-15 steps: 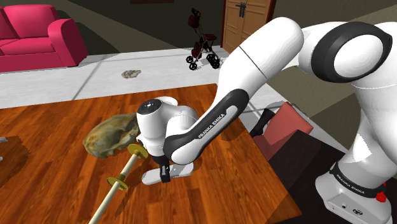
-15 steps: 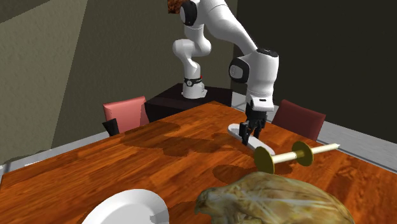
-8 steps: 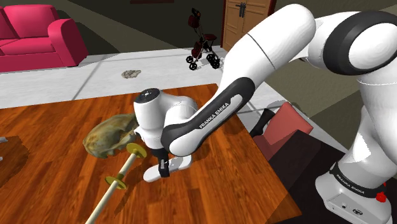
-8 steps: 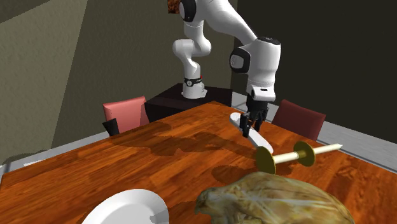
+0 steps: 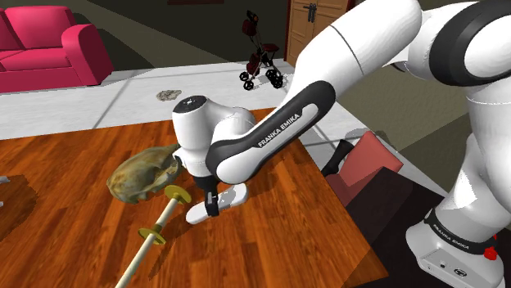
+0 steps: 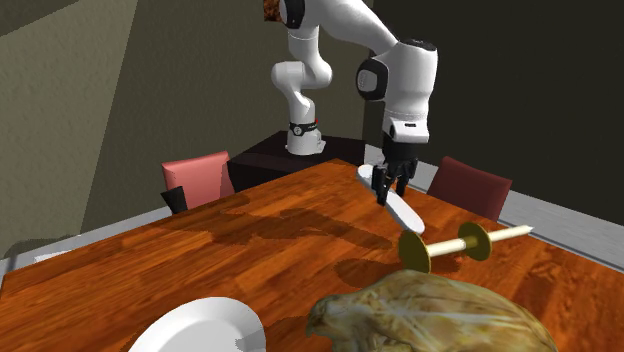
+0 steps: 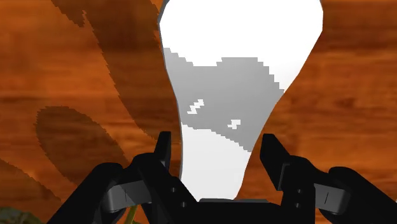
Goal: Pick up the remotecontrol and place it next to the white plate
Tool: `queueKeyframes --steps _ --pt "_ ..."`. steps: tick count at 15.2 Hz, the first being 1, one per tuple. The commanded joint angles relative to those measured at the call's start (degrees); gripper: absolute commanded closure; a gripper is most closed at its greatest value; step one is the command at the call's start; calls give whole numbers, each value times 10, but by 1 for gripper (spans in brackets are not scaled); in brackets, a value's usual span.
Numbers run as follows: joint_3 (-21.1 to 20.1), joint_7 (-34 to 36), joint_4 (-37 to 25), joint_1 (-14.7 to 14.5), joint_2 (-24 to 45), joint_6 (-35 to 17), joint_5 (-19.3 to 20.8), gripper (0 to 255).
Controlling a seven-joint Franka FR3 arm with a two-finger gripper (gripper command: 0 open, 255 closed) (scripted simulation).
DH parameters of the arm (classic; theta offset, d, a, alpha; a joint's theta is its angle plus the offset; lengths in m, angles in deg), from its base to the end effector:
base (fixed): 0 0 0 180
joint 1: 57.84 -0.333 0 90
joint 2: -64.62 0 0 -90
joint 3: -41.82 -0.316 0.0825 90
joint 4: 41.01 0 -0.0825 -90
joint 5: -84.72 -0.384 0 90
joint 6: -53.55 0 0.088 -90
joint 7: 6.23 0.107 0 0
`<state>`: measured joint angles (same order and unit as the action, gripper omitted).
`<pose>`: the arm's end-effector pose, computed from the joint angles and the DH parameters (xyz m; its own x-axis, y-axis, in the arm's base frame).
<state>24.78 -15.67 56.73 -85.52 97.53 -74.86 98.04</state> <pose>0.4960 0.4530 0.2695 0.5005 0.8657 -0.0118 0.8657 -0.5003 0.0189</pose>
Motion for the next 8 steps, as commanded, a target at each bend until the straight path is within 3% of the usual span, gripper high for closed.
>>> queueKeyframes --steps 1,8 --pt "3 -21 9 18 -8 -3 -3 255" --pt "16 -106 30 88 -23 -14 -15 255"
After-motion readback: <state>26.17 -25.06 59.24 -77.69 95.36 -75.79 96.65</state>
